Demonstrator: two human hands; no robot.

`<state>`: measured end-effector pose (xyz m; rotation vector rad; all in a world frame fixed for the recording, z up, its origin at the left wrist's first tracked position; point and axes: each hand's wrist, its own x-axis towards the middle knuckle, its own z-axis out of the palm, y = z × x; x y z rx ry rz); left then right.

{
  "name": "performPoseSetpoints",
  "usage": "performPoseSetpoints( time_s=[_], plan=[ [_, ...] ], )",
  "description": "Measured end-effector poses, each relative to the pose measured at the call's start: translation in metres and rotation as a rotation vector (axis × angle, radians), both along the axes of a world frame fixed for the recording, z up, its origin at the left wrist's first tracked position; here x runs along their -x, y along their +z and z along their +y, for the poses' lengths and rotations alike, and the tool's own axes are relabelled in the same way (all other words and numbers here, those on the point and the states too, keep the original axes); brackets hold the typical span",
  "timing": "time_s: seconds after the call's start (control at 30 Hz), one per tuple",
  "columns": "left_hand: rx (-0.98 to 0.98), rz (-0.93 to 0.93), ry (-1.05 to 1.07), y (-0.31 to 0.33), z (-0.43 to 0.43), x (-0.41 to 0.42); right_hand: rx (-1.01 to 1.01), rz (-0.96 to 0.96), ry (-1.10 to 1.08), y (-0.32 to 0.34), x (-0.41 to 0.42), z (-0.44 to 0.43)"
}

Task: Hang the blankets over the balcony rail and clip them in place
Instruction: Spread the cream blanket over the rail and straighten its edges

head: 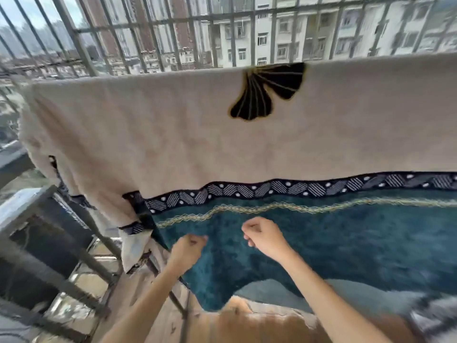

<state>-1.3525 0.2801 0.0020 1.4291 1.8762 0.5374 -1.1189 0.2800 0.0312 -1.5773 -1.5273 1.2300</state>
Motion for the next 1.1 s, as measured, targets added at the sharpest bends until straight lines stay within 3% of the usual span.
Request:
performPoseSetpoints(
  time_s=[0.17, 0.33, 0.43, 0.57, 0.67, 0.77, 0.87, 1.1],
  plan=[
    [0.018, -0.194, -0.105, 0.002, -0.005, -0.115, 0.03, 0.007, -0.186, -0.017, -0.091, -0.028],
    [-0.018, -0.121, -0.219, -0.012, -0.02, -0.214, 0.064, 0.018, -0.341, -0.035, -0.17, -0.065],
    [-0.002, -0.091, -0.199, -0.011, -0.019, -0.263, 0.082, 0.011, -0.429, -0.043, -0.208, -0.08],
    [0.082, -0.206, -0.038, -0.006, -0.003, -0.309, 0.113, 0.015, -0.485, -0.043, -0.244, -0.082],
    [-0.015, -0.19, -0.004, -0.013, 0.016, -0.331, 0.073, -0.006, -0.474, -0.028, -0.257, -0.061],
    [-0.252, -0.14, -0.049, -0.029, 0.034, -0.343, 0.026, -0.043, -0.42, -0.013, -0.257, -0.027],
    [-0.446, -0.174, -0.145, -0.039, 0.051, -0.35, 0.01, -0.162, -0.365, -0.005, -0.246, 0.003],
    [-0.586, -0.215, -0.369, -0.055, 0.062, -0.357, -0.169, -0.699, -0.328, 0.017, -0.233, 0.046]
  ],
)
